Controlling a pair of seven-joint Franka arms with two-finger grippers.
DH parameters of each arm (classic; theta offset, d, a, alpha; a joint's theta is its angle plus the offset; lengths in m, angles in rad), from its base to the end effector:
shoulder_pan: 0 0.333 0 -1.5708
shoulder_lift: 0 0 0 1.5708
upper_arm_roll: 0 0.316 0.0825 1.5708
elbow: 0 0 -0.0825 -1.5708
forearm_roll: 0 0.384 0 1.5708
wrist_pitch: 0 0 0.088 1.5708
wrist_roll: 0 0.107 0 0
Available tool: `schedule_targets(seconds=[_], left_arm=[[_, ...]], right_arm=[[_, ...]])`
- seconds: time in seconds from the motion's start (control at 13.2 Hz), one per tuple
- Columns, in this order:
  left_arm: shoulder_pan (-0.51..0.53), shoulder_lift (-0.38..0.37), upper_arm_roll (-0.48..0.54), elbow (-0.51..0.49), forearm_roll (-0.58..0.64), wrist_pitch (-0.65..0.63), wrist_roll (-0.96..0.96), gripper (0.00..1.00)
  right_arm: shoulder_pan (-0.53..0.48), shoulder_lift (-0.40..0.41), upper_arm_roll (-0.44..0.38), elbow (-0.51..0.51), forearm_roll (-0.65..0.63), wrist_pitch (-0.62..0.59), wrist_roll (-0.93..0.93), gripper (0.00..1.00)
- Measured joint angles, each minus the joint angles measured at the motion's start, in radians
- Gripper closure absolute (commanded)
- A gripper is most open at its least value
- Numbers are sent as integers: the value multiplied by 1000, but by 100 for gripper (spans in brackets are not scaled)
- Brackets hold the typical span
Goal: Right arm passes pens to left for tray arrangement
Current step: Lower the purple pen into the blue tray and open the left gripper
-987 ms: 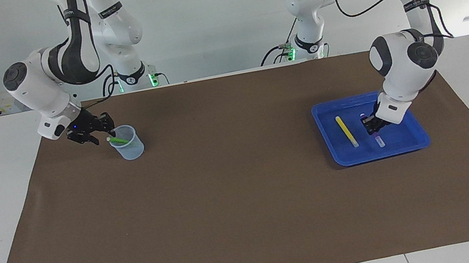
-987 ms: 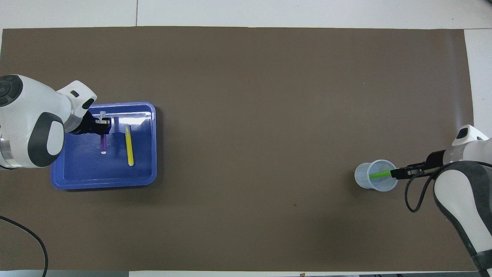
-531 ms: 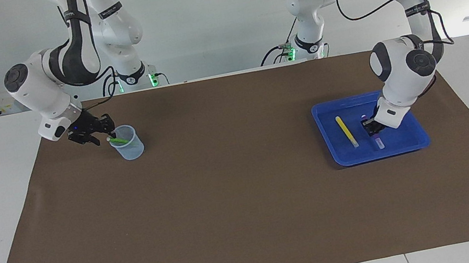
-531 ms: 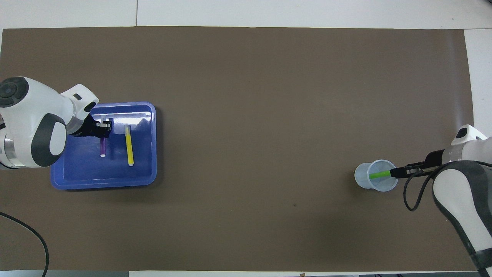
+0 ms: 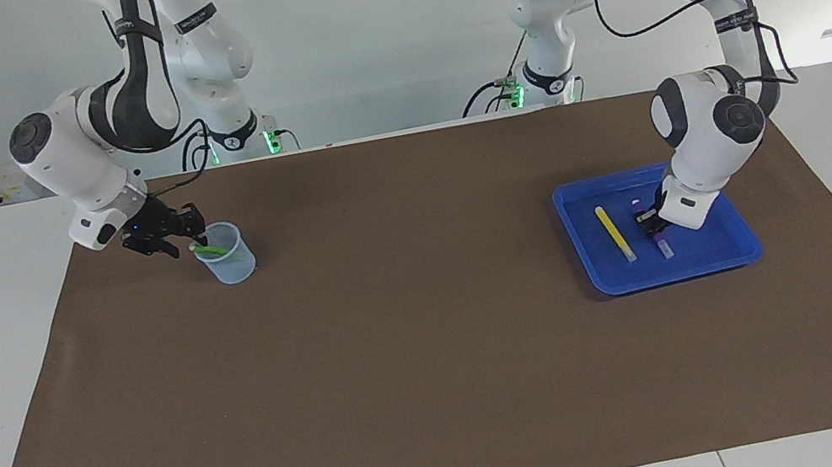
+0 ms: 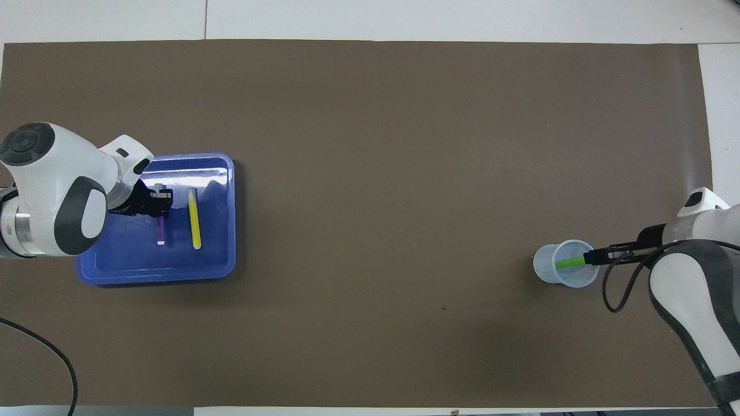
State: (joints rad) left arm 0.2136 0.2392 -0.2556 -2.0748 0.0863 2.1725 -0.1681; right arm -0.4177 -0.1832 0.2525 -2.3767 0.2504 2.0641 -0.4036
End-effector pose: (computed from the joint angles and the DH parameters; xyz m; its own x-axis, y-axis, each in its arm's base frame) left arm 0.5656 -0.0180 0.3072 0.9886 0.0765 -0.1295 0.0737 -0.9969 -0.0261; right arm 0.4543 -0.0621 0.3824 0.9922 0.1041 -0.0685 0.0887 -0.9760 -0.1990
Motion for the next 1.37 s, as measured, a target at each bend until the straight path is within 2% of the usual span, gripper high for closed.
schedule_targets(seconds=[0.08,0.76,0.83,1.06,1.37], left_arm=[[0,0,0,0,0,0,-1,1],[0,-3,-2,5,0,-1,-2,0],[0,-5,-4,18,0,-14,-2,0],[-29,-17,-11,142,-41,-182,-14,0],[-85,-57,-32,276,-121,-344,-181,0]], right_arm=[[0,0,0,0,1,0,0,50],[0,1,0,0,3,20,1,53],[0,2,0,0,3,21,1,57],[0,4,0,0,3,21,1,59],[2,5,1,0,3,21,1,61]])
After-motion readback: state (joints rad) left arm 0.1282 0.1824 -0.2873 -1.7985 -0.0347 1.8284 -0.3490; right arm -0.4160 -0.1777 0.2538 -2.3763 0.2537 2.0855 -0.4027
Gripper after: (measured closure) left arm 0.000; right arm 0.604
